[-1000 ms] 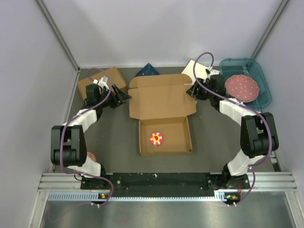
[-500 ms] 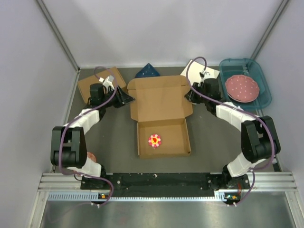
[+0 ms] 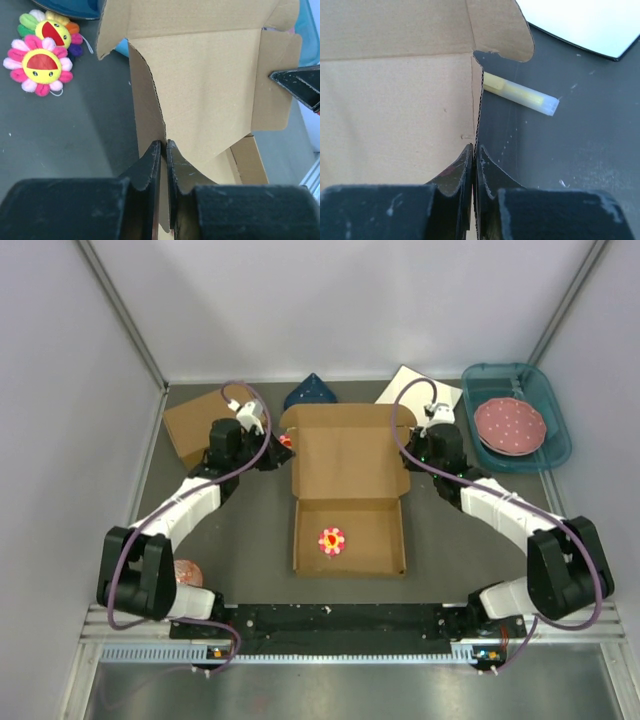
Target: Fold the paper box
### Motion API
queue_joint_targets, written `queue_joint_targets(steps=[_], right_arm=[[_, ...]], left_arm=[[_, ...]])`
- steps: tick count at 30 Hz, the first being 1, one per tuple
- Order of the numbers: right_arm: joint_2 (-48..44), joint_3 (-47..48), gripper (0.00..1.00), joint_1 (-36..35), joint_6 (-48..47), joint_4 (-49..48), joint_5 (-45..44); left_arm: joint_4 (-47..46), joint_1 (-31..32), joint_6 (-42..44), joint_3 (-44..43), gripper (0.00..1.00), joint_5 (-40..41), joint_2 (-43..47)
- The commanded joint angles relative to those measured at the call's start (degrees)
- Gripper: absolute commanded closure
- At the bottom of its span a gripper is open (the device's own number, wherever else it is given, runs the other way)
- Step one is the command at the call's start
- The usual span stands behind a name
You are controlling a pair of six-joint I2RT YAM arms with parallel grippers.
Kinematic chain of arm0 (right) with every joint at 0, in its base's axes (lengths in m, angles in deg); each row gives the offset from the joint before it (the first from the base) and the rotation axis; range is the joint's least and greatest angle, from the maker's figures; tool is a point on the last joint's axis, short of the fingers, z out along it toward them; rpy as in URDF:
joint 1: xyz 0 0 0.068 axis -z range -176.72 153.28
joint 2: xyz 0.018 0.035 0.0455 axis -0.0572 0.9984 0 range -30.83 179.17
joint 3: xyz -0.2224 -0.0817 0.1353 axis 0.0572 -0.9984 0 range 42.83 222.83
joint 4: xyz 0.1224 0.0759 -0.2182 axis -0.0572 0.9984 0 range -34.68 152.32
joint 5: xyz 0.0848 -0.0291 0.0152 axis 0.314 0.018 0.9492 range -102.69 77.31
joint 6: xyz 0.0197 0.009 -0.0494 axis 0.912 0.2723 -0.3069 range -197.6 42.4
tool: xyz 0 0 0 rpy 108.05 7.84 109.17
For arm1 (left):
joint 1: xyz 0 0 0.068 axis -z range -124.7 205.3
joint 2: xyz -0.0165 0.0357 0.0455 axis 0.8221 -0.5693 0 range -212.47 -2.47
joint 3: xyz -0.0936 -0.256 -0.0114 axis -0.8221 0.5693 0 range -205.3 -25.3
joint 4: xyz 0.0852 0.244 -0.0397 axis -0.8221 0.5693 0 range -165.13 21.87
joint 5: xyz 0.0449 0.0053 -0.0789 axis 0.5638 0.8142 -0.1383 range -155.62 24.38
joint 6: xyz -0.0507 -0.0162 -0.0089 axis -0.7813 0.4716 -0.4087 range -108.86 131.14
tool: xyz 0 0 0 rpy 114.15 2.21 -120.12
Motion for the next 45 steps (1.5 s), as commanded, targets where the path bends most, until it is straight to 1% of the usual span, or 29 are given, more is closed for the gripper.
queue_joint_targets(steps=[1,2,5,11,16,21,22,24,25,26,27,29,30,32,33,36,40,42,45], right_arm=[[-4.53,-2.94,0.98,-4.18,-0.35,-2.22,-6.25],[-5.23,-3.38,0.99,-4.97,-0.18,-2.22,-8.17],[-5.94,-4.88,1.00,-7.35,0.70,-2.05,-11.95],[-7.78,-8.04,1.00,-10.24,2.81,-1.78,-16.79],[-9.71,-10.50,1.00,-11.83,3.43,-1.35,-19.17],[-11.56,-11.21,1.00,-12.89,3.34,0.50,-19.88],[-12.43,-11.21,0.94,-13.06,3.34,1.29,-19.80],[-13.05,-10.86,0.87,-13.06,3.17,2.52,-19.79],[-13.49,-10.07,0.80,-12.98,2.73,3.05,-19.97],[-14.02,-9.46,0.76,-12.98,2.55,4.71,-19.97],[-14.20,-8.15,0.68,-13.06,1.85,5.59,-19.88],[-14.46,-6.38,0.59,-12.89,0.89,9.09,-19.71],[-14.29,-4.11,0.50,-12.89,-0.34,10.77,-19.36],[-13.68,-1.29,0.45,-12.80,-1.75,13.85,-17.95],[-12.98,1.85,0.41,-12.89,-3.06,17.78,-17.51],[-11.83,7.75,0.36,-12.01,-5.00,24.12,-15.06],[-10.43,14.00,0.36,-9.47,-6.59,30.38,-8.22],[-9.02,17.68,0.36,-8.41,-7.20,33.36,-7.14],[-6.29,20.51,0.35,-7.01,-8.08,37.94,-4.95]], left_arm=[[-5.25,4.22,2.02,4.00,0.91,7.19,5.57],[-6.40,4.67,1.58,6.01,0.93,9.20,6.19],[-10.61,6.25,0.18,9.62,0.96,11.77,8.48],[-15.90,10.47,0.17,14.98,0.98,18.27,11.29],[-22.22,14.33,0.70,19.21,0.99,23.45,12.61],[-26.97,17.06,2.36,23.08,0.98,26.53,14.19],[-27.41,17.67,2.54,23.51,0.99,27.06,14.46],[-27.33,17.85,3.16,23.52,0.99,27.42,15.42],[-27.33,17.94,3.42,23.52,0.99,29.24,15.69],[-27.24,17.94,3.86,23.43,1.00,29.96,16.30],[-27.07,17.94,4.13,23.34,1.00,30.31,16.48],[-26.54,17.94,5.18,22.91,1.00,30.93,17.18],[-26.54,17.94,5.53,22.82,1.00,31.54,17.36],[-26.54,17.94,5.97,22.47,1.00,32.07,17.71],[-26.54,17.94,6.58,22.38,1.00,32.51,17.71],[-28.81,17.94,7.90,22.81,1.00,33.57,17.97],[-32.86,17.94,9.22,23.96,1.00,36.20,17.89],[-34.96,17.94,9.75,24.31,1.00,37.08,17.54],[-38.04,17.94,10.10,25.45,1.00,39.36,17.10]])
